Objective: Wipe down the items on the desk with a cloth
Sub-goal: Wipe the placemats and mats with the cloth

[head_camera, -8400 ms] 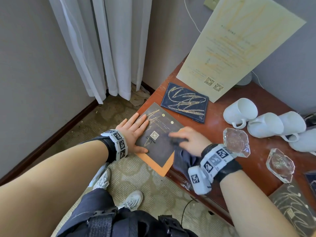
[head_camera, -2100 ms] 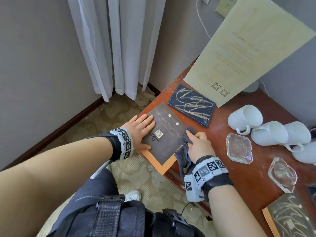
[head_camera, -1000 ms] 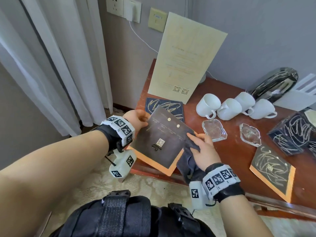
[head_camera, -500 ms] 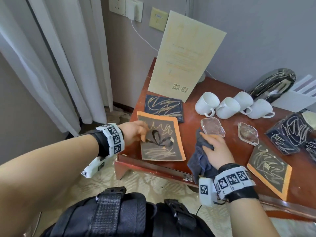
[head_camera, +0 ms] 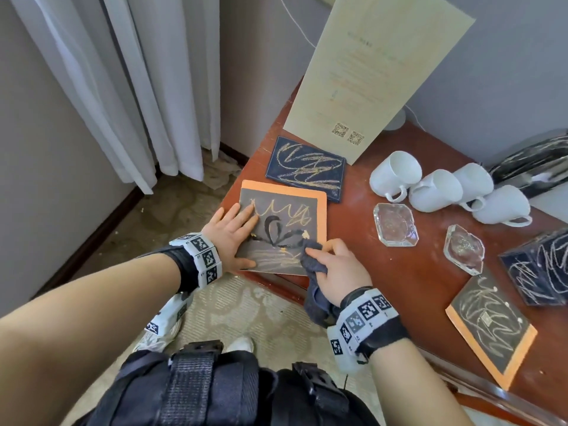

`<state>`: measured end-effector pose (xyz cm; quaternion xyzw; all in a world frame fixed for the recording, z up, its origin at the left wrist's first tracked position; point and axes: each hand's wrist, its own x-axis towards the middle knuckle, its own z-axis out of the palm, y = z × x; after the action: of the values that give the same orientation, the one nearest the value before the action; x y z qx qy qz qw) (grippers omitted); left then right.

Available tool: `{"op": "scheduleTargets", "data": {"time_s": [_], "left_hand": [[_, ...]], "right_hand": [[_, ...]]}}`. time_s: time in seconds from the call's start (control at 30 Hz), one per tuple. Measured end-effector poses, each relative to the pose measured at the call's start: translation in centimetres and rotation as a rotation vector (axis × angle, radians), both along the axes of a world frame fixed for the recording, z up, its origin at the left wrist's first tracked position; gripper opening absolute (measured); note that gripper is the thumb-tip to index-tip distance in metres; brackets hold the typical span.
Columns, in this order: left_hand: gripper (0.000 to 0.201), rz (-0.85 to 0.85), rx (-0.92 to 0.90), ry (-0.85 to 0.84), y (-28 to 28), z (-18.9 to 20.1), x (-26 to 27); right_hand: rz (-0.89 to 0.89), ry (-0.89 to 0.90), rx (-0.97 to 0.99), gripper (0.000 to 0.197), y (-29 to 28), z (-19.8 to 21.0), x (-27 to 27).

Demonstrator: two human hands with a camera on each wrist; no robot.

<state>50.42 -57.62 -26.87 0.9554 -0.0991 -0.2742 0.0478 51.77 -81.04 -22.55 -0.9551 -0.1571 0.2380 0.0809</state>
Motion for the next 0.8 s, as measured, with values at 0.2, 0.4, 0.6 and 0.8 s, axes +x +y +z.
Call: {"op": "scheduleTargets", "data": {"time_s": [0.2,0.4,0.6,0.8], "left_hand": [[0.092,0.052,0.036,0.019,-0.6,0.2,-0.3],[0.094,0.084,0.022,0.046,-0.8,0.2,-0.1],[0.095,0.086,0.038,0.053,-0.9,0.5,-0.1],[0.094,0.091,0.042,0.059,-1.1,0.6,-0.1]], "right_hand": [[0.232,0.188,-0.018,0.046,-0.2,-0.5,-0.6],[0.012,-0.055,0.067,0.048,-0.9,0.2,1.6],[0.239,0.173,-0.003,0.034,-0.1,-0.5,-0.8],[0.041,0.011,0.225,0.049,-0.6,0.5,2.2]]}}
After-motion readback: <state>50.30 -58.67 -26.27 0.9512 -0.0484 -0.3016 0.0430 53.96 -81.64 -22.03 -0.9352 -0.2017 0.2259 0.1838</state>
